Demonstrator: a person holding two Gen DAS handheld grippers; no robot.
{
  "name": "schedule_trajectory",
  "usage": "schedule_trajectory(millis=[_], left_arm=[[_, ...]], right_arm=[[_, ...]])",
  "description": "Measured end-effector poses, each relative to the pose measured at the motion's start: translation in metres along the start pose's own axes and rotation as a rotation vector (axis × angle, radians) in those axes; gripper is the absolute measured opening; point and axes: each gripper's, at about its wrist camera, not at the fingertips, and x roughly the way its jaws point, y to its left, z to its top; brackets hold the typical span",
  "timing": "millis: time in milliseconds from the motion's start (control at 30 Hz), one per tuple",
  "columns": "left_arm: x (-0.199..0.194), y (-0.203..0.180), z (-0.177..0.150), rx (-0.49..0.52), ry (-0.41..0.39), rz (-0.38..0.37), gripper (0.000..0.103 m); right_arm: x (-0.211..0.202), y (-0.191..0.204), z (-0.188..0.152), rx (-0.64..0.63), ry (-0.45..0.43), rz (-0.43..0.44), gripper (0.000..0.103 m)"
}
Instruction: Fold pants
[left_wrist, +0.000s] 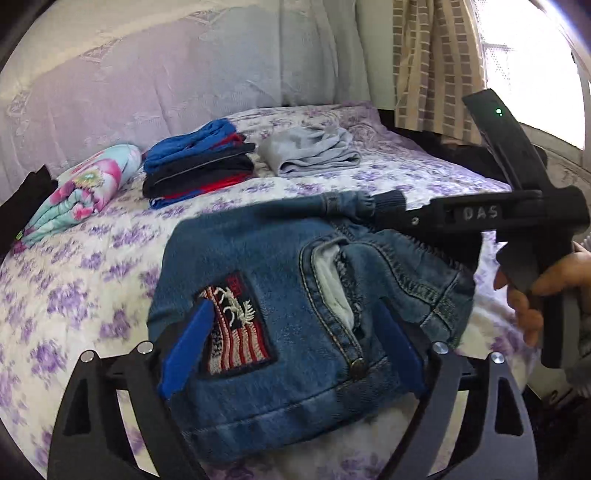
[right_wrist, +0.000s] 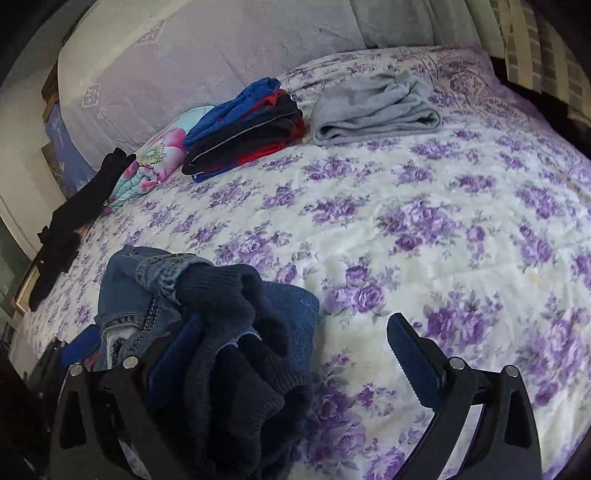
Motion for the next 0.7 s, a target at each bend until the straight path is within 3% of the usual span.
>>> schedule_trajectory(millis=[100,200,333,467,533,600,633,700], left_arm=[[-0.004,0.003,-0.003,-0.002,-0.003,0.010,0.086],[-0.020,0.014,0.000,-0.052,-0.008,-0.045,0.085],[-0.055,0.034,0.010,-0.111,-0.110,-0.022,0.085],[-0.051,0.046,0.016,-0.131,-0.087,-0.001,0.085],[-0.030,0.047,0.009,-0.125,-0.007,0.028,0.085],[-0.002,0.053,-0.009,-0.151,0.072,0.019,0.090],[0.001,0.057,-0.015,-0.181,0.070,0.023,0.092],[0.003,0.069,-0.014,-0.257,0.099,-0.029,0.092]], right_arm=[[0.000,-0.004,0.000,0.039,0.001,0.037,0.099],[-0.026,0.007,0.002,0.025,-0.084,0.023,0.099],[-0.078,0.041,-0.009,-0.103,-0.193,-0.014,0.099],[-0.079,0.062,-0.033,-0.217,-0.163,-0.093,0.099],[-0.059,0.053,-0.044,-0.220,-0.103,-0.148,0.099],[-0.032,0.028,-0.054,-0.120,-0.014,-0.060,0.100],[-0.027,0.018,-0.056,-0.063,-0.004,0.004,0.100],[-0.027,0.014,-0.054,-0.039,0.003,0.026,0.100]])
